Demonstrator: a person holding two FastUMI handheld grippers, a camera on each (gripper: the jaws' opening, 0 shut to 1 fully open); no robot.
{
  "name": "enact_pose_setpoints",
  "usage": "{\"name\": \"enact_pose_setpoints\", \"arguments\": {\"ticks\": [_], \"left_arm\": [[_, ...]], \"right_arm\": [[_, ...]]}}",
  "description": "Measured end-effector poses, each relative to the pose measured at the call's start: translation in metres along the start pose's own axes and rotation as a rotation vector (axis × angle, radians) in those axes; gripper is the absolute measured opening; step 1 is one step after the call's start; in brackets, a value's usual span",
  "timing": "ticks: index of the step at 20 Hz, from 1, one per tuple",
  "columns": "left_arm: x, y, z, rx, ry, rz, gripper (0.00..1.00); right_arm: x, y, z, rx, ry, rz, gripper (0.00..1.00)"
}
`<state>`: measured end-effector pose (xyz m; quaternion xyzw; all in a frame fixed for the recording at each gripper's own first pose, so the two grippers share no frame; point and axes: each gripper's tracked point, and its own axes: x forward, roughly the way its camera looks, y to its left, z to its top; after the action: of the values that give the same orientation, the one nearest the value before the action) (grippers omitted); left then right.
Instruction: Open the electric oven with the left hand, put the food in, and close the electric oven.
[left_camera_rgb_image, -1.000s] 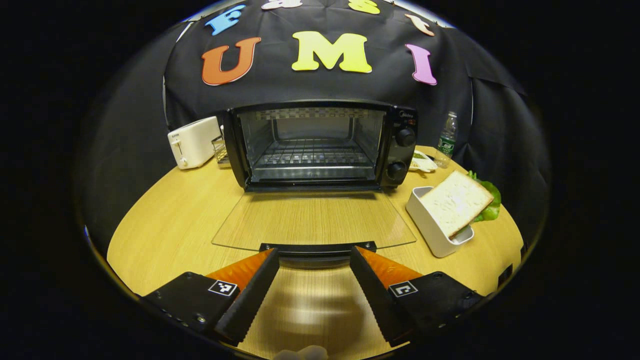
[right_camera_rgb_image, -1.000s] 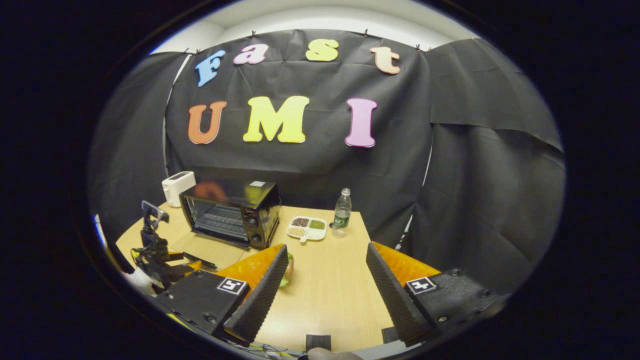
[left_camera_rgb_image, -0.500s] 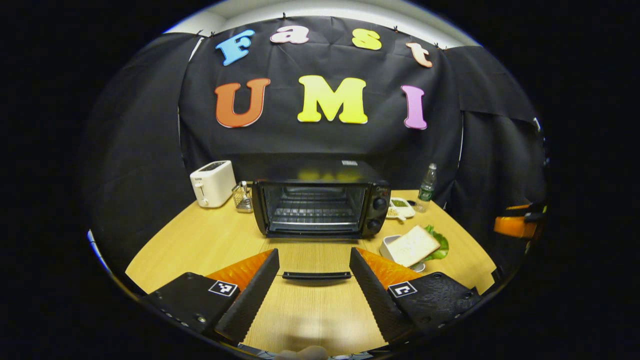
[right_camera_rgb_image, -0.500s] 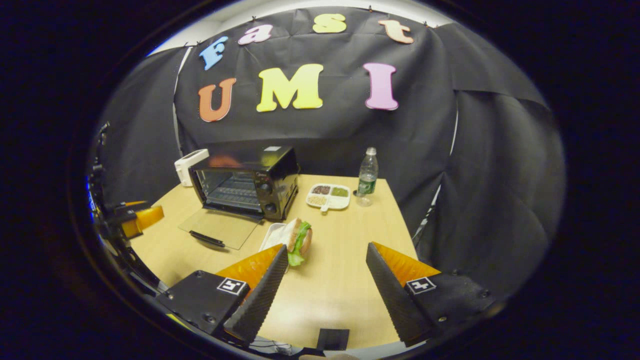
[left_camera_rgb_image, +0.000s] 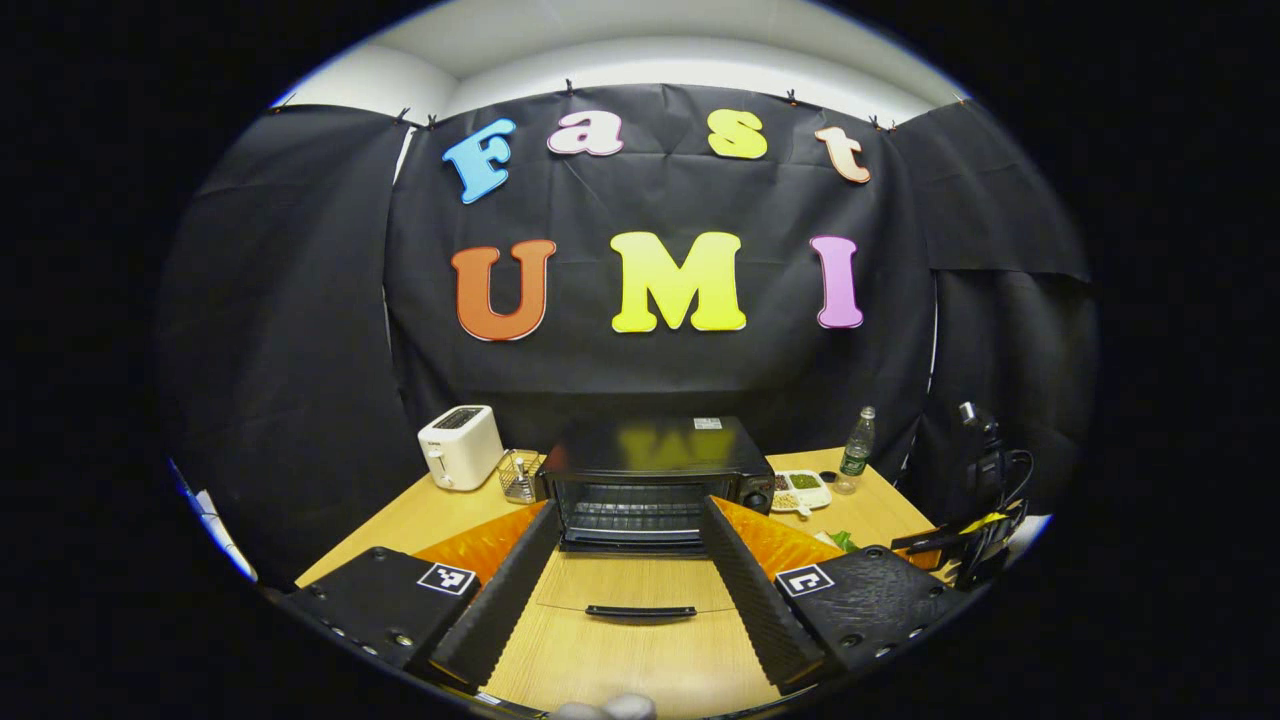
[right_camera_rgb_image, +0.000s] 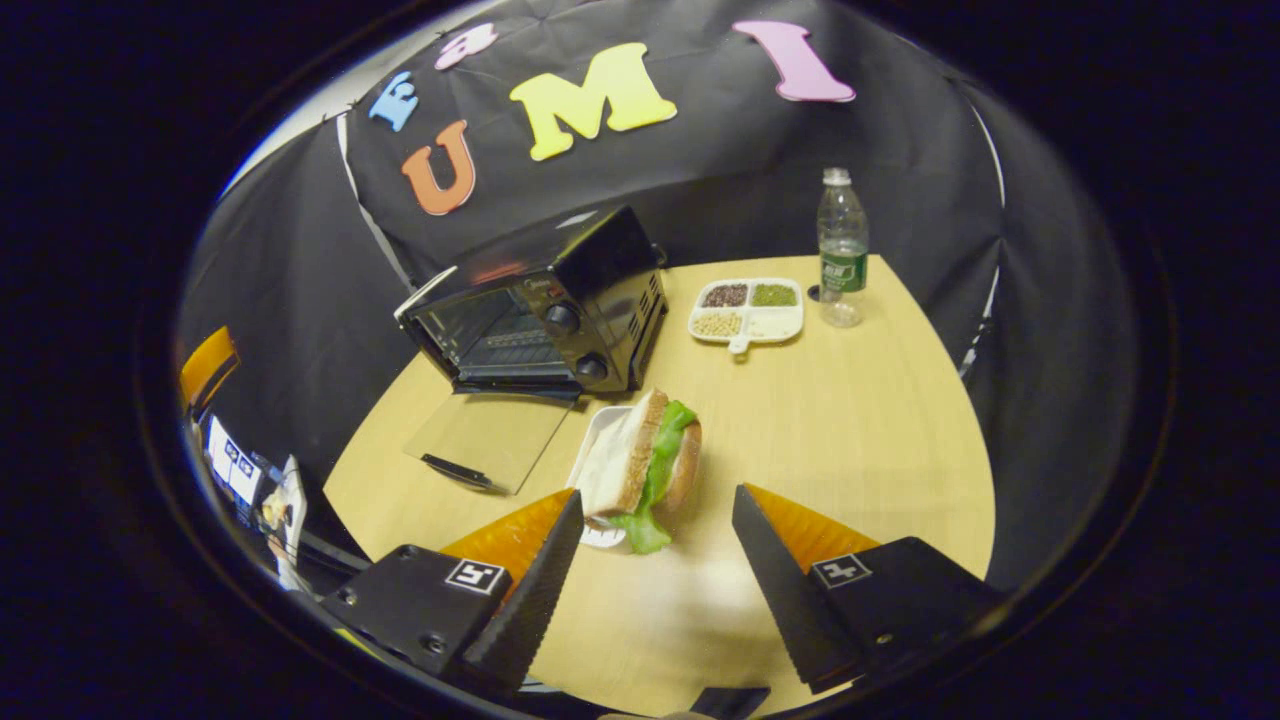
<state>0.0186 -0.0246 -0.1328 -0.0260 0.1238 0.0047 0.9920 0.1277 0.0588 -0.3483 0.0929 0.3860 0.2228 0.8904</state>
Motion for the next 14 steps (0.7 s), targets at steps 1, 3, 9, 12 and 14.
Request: {"name": "enact_pose_setpoints", "arguments": {"ticks": [1,3,9,12,14], "left_arm": [[0.003,-0.002,0.0,0.007,0.009,0.006,0.93],[0.01,-0.005,0.002,0.003,0.025,0.03,0.94],[0.025,-0.015,0.009,-0.008,0.06,0.097,0.94],[0.03,-0.023,0.012,-0.012,0.069,0.121,0.94],[0.031,-0.027,0.01,-0.006,0.077,0.127,0.94]], "right_arm": [[0.01,0.001,0.002,0.009,0.025,0.03,0.96],[0.026,-0.004,0.002,0.015,0.082,0.07,0.82],[0.061,0.004,0.005,0.06,0.215,0.223,0.72],[0.065,0.004,0.007,0.079,0.242,0.277,0.59],[0.063,0.005,0.01,0.078,0.245,0.295,0.52]]}}
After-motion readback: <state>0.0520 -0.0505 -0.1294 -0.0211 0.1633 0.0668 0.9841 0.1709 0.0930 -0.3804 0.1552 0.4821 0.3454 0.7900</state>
